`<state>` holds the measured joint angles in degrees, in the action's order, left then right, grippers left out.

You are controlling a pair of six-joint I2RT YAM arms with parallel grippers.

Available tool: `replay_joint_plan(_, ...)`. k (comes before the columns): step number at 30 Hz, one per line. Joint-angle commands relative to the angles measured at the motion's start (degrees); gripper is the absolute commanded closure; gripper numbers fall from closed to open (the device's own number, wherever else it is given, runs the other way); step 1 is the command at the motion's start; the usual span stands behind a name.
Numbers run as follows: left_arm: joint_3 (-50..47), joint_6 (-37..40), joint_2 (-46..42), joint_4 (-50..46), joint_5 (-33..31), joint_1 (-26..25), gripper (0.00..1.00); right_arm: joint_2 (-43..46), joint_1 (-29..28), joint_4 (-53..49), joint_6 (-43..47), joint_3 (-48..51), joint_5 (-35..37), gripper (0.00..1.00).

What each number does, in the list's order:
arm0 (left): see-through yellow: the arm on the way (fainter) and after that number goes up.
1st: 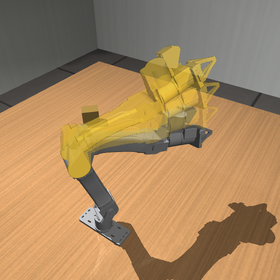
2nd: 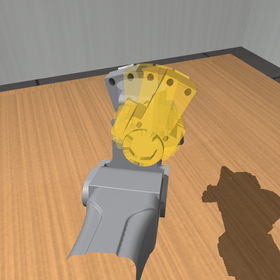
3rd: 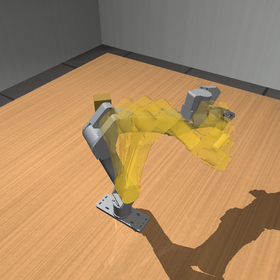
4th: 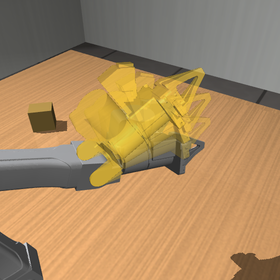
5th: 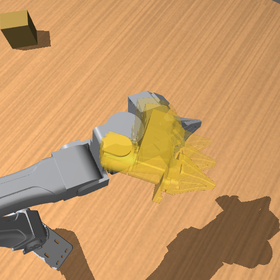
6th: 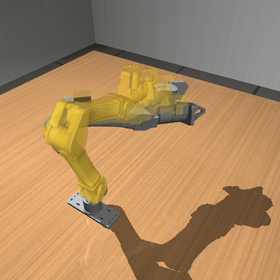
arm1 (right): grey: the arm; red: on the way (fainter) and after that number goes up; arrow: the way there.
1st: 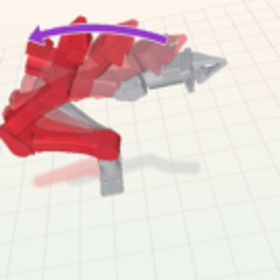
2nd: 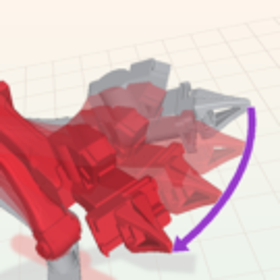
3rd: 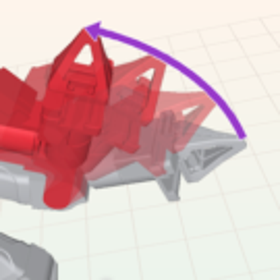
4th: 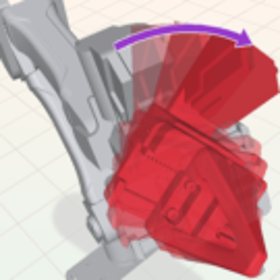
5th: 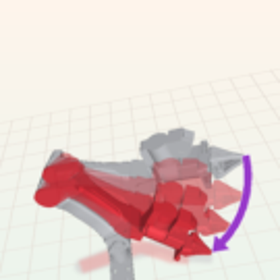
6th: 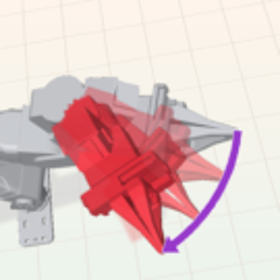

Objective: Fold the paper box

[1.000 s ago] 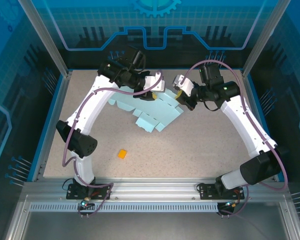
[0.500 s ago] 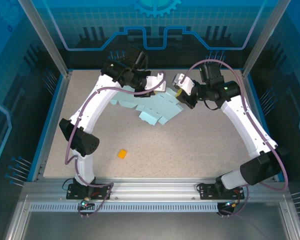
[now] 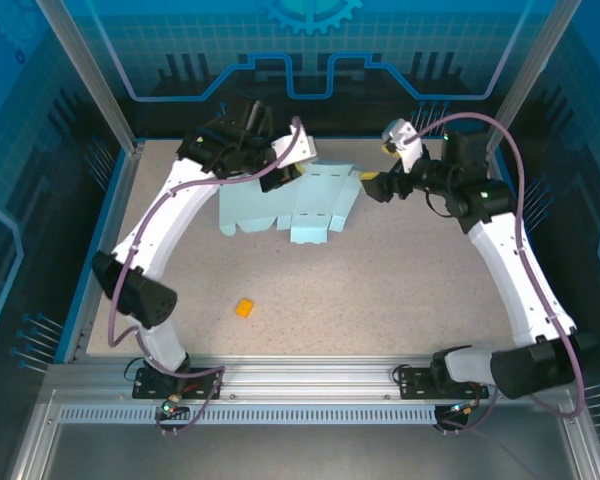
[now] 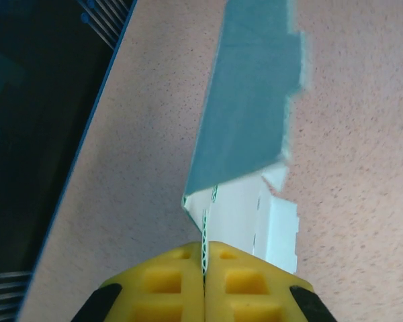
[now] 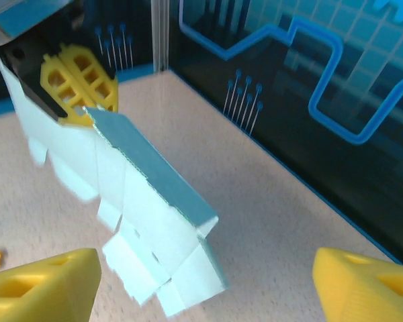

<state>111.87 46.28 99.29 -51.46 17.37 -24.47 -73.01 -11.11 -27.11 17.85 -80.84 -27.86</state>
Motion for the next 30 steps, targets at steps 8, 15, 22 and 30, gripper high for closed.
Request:
replay_joint_plan(8,-21.57,-28.94,-15.68,28.86,17.4,6.94,1.0,-6.64,2.41,20.58,-5.43,10.98,-16.34,0.18)
replay_joint_plan(15,-27.64,-33.2,-19.21,34.83,21.79,9.65,1.0,-10.69,3.48,23.43,-4.08,10.74,-21.7,0.23)
replay_joint_plan(22,-28.99,-33.61,-19.79,36.27,23.45,10.05,1.0,-12.59,5.22,25.08,-4.42,9.39,-28.96,0.39)
replay_joint_plan(30,-29.55,-34.35,-19.4,37.21,24.29,10.23,1.0,-12.87,5.91,24.21,-4.57,7.71,-31.35,0.62)
